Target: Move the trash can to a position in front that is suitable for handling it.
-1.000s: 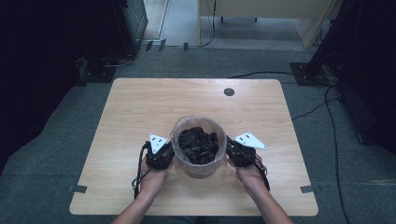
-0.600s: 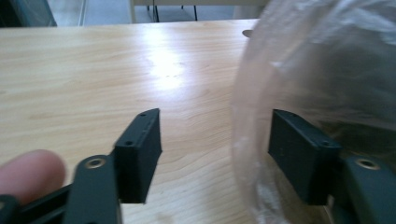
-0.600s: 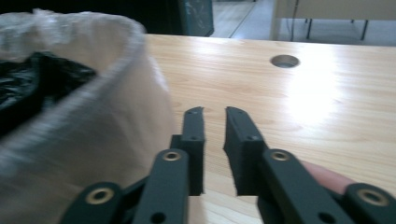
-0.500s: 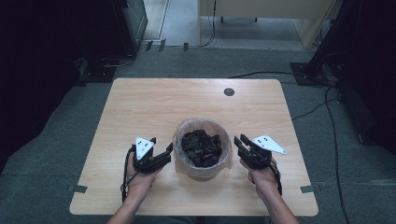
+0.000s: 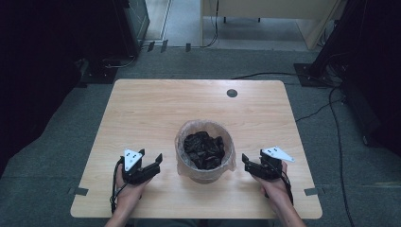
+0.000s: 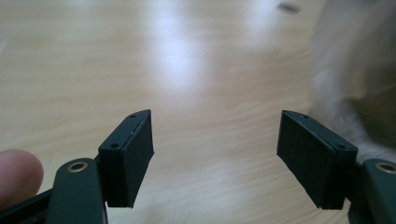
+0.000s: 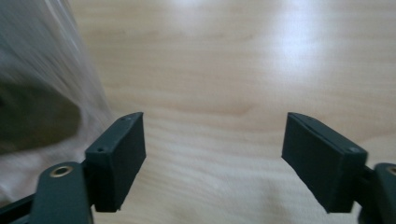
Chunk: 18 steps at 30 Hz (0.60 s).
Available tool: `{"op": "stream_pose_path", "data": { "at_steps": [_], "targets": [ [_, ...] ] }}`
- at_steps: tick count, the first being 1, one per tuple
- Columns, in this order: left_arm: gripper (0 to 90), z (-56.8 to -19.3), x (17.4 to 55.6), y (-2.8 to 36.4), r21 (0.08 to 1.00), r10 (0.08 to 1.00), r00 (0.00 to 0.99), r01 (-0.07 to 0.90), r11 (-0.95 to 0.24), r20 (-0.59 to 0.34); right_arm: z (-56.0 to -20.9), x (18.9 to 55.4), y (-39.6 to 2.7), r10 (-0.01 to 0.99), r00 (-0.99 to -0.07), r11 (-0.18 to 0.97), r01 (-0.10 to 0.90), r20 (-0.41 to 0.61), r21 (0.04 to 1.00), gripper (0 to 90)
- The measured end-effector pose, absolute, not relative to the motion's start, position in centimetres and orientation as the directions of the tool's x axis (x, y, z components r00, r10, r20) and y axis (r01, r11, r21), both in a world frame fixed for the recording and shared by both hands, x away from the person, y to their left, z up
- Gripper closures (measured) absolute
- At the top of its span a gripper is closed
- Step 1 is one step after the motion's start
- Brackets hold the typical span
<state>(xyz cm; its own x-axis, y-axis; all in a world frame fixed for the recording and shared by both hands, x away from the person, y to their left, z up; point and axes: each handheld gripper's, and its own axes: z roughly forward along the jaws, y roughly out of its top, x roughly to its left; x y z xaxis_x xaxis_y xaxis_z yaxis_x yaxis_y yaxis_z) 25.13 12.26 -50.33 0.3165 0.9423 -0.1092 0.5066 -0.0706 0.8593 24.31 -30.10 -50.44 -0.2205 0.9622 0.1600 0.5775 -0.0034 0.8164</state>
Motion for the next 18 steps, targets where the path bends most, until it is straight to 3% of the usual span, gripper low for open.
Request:
{"op": "stream_pose_path", "data": {
  "at_steps": [2,5,10,18],
  "targets": [
    [26.5,-51.2,25.4,12.2,0.836,0.953,0.289,0.542,-0.083,-0.092,-51.2,24.3,-30.1,0.970,-0.208,0.026,0.598,0.123,0.801,19.5],
    [26.1,-51.9,25.6,11.9,0.813,0.955,0.285,0.574,-0.099,-0.085,-52.0,24.5,-29.8,0.973,-0.176,-0.002,0.649,0.152,0.761,16.2],
    [25.0,-52.1,25.6,11.4,0.798,0.953,0.296,0.589,-0.131,-0.062,-52.7,24.3,-28.8,0.982,-0.181,0.082,0.653,0.050,0.753,14.7],
    [24.9,-52.0,24.8,9.7,0.788,0.938,0.338,0.596,-0.155,-0.071,-52.7,24.3,-28.5,0.983,-0.178,0.091,0.654,0.036,0.751,15.1]
  ]
}}
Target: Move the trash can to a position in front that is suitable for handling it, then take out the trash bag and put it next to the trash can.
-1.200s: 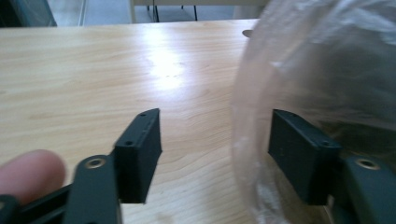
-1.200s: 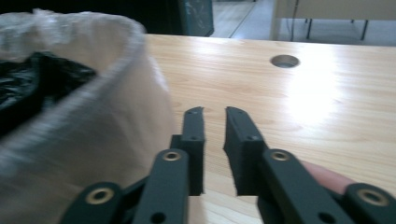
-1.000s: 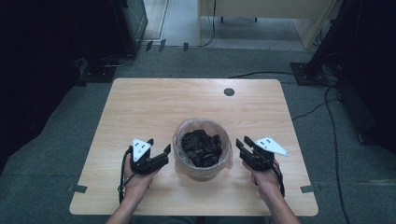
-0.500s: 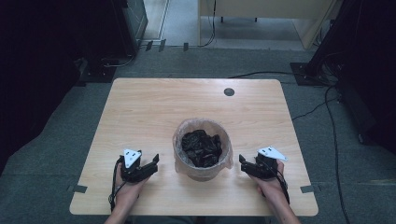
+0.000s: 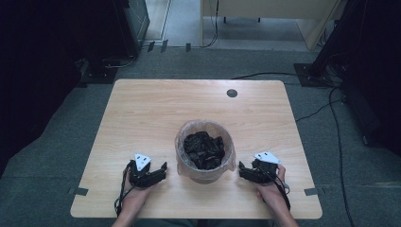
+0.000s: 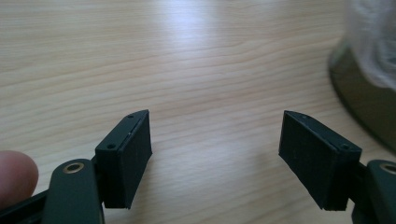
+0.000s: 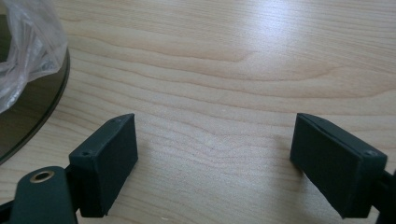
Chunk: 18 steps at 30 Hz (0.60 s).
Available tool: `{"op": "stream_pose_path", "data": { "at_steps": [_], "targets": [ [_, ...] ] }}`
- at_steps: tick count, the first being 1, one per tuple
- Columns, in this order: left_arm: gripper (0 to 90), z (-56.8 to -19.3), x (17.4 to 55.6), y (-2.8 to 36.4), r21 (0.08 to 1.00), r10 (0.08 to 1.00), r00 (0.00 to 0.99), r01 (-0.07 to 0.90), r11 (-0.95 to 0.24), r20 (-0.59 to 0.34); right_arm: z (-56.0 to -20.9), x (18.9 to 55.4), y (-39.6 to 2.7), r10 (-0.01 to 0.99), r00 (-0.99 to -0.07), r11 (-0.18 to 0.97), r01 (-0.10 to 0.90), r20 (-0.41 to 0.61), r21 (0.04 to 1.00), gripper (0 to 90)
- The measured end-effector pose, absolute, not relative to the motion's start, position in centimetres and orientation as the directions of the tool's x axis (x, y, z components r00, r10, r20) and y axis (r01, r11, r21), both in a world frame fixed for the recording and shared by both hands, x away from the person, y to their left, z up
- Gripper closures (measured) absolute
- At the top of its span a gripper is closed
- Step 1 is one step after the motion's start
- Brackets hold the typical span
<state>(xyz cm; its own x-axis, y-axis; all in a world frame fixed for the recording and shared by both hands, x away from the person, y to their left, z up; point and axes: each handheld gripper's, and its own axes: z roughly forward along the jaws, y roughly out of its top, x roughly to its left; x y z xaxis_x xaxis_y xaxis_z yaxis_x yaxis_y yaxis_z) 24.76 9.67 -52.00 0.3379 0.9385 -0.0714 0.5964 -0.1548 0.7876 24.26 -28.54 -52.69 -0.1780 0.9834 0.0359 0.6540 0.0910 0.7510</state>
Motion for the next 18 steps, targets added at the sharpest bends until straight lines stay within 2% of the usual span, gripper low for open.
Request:
{"op": "stream_pose_path", "data": {
  "at_steps": [8,13,18],
  "targets": [
    [23.7,-51.3,24.3,6.0,0.788,0.889,0.457,0.543,-0.292,0.015,-52.6,24.3,-28.6,0.985,-0.160,0.055,0.656,0.068,0.753,15.7],
    [27.3,-50.4,24.0,5.1,0.806,0.882,0.469,0.510,-0.302,0.034,-52.4,23.9,-28.7,0.984,-0.160,0.043,0.652,0.082,0.757,15.7],
    [51.7,-49.7,24.0,5.1,0.840,0.881,0.472,0.468,-0.273,0.023,-51.8,23.1,-28.5,0.983,-0.162,0.036,0.645,0.091,0.763,15.9]
  ]
}}
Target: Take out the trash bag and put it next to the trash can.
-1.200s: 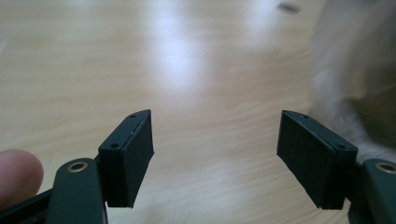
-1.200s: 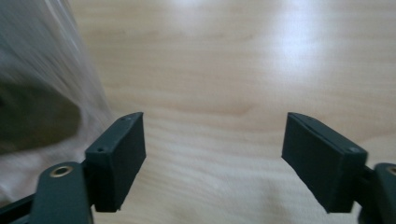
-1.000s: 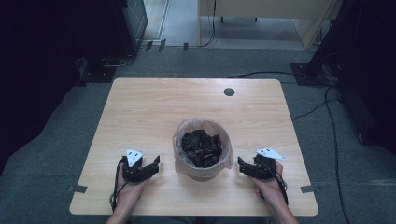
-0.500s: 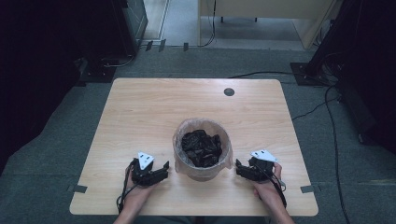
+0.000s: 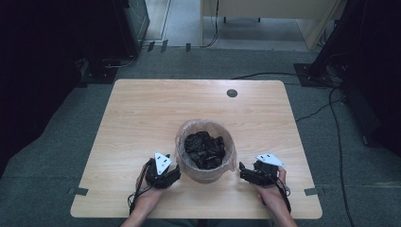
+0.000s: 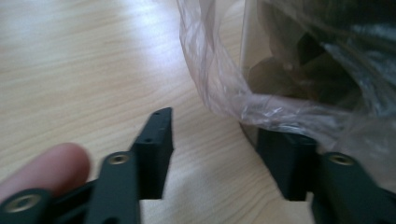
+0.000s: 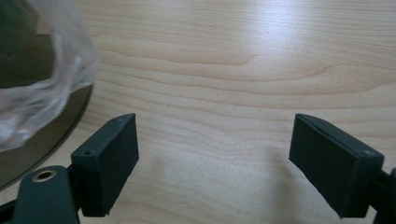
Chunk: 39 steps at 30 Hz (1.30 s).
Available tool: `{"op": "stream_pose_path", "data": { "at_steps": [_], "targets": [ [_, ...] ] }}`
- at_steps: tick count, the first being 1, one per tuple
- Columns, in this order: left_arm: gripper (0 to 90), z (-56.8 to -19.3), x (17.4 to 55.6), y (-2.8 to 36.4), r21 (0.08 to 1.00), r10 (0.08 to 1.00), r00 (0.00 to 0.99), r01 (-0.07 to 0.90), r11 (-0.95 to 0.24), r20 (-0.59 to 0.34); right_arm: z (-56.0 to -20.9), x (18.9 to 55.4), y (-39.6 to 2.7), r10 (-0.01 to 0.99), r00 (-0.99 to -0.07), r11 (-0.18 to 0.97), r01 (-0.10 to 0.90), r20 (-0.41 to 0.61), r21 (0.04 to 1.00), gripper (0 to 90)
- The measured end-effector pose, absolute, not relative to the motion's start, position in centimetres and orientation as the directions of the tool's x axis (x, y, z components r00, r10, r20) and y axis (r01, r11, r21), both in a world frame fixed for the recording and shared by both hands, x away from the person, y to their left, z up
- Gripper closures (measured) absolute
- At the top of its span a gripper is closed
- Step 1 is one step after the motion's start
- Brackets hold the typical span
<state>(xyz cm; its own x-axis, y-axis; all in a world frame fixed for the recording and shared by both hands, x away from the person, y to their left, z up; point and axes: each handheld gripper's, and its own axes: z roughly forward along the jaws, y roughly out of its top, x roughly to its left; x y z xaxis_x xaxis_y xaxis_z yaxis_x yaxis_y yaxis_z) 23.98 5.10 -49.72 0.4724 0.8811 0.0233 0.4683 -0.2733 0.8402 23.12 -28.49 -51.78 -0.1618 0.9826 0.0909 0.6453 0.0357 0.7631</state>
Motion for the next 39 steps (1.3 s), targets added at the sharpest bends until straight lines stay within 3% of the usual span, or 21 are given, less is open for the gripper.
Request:
{"op": "stream_pose_path", "data": {
  "at_steps": [10,22,26,31,39],
  "targets": [
    [88.3,-46.6,23.2,5.5,0.909,0.885,0.463,0.388,-0.149,-0.053,-51.1,20.6,-26.8,0.975,-0.184,0.021,0.636,0.125,0.772,15.5],
    [90.0,-42.5,22.6,5.9,0.949,0.868,0.486,0.310,-0.064,-0.100,-51.0,20.8,-24.4,0.975,-0.196,0.039,0.603,0.101,0.797,18.0],
    [90.0,-41.3,22.4,5.9,0.957,0.875,0.472,0.288,-0.039,-0.106,-50.6,21.3,-23.8,0.972,-0.217,0.054,0.570,0.087,0.820,35.1],
    [90.0,-40.0,22.2,5.4,0.963,0.866,0.489,0.269,-0.036,-0.104,-49.7,21.4,-23.7,0.967,-0.237,0.043,0.513,0.094,0.857,68.2],
    [90.0,-37.9,22.4,4.3,0.971,0.845,0.526,0.238,-0.032,-0.101,-46.9,21.6,-23.9,0.954,-0.263,-0.020,0.432,0.147,0.901,88.0]
  ]
}}
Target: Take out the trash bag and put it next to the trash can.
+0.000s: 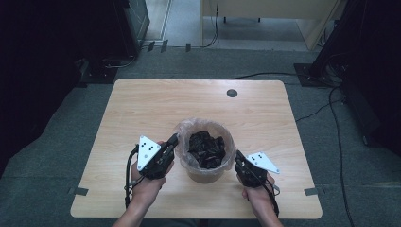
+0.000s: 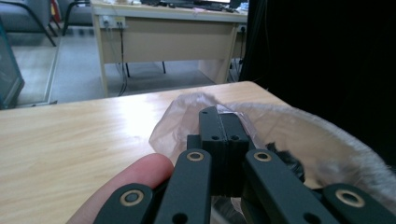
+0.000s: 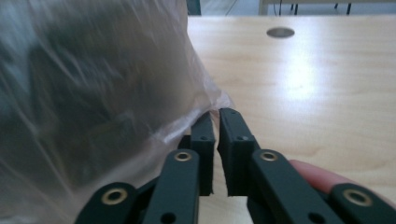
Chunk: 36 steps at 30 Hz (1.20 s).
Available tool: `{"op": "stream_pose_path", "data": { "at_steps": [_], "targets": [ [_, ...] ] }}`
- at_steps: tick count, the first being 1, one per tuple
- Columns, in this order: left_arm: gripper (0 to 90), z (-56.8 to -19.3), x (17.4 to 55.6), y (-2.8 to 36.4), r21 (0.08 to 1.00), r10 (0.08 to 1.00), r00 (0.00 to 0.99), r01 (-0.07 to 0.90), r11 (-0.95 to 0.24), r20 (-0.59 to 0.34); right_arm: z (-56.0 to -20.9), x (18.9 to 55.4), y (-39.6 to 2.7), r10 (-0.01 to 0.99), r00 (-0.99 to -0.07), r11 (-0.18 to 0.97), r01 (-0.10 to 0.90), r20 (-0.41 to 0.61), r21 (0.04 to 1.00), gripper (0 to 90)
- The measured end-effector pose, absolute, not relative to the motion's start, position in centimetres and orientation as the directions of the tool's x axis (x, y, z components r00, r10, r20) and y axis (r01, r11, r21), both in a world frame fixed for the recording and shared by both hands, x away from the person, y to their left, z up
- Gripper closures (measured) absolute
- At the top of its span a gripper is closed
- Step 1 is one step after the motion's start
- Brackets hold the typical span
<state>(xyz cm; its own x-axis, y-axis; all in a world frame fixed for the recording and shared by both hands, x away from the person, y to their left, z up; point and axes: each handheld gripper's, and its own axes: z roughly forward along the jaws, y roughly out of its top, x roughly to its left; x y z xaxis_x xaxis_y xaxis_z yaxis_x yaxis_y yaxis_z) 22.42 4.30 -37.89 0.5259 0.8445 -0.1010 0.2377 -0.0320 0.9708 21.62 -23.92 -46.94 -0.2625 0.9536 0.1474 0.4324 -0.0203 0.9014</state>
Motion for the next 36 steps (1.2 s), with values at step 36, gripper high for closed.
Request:
{"op": "stream_pose_path", "data": {
  "at_steps": [36],
  "targets": [
    [88.9,-35.1,23.6,0.2,0.970,0.768,0.631,0.239,-0.054,-0.113,-35.4,24.3,-21.4,0.896,-0.432,0.010,0.251,0.103,0.968,66.8]
  ]
}}
